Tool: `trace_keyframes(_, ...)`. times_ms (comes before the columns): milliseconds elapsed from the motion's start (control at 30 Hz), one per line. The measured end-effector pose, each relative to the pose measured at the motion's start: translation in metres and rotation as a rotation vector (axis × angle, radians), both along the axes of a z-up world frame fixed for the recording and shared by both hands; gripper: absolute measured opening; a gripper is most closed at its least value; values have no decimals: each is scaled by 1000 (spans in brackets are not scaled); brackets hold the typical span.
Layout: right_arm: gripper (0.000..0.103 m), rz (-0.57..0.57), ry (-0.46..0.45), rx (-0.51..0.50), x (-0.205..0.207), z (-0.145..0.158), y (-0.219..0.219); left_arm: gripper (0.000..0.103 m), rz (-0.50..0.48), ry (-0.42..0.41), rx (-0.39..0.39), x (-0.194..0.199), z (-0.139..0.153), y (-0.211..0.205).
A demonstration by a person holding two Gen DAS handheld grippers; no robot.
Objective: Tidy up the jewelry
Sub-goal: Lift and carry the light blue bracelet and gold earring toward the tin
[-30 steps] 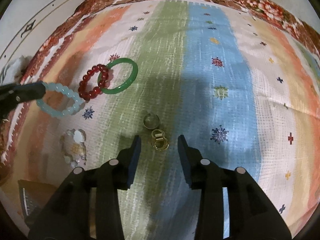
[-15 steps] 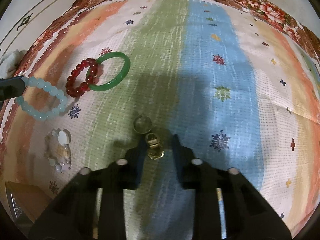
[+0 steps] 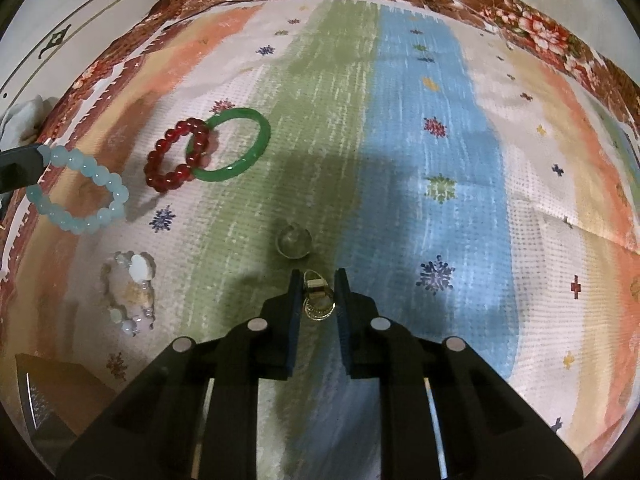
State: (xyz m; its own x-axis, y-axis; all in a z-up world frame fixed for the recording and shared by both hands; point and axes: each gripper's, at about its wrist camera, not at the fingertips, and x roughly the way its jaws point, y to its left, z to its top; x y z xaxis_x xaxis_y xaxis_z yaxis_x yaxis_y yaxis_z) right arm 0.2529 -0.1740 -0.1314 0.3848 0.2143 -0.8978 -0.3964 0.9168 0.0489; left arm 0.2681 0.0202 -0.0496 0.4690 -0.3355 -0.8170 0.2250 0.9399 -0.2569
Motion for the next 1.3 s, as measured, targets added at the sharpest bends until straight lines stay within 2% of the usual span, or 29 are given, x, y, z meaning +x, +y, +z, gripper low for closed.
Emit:
trace_keyframes(733, 17, 71, -149, 143, -66, 88, 7, 11, 24, -91, -54, -49, 35, 0)
trace_keyframes(1300, 17, 138, -204, 242, -125, 126, 7, 11, -15, -163, -84, -94, 59, -13)
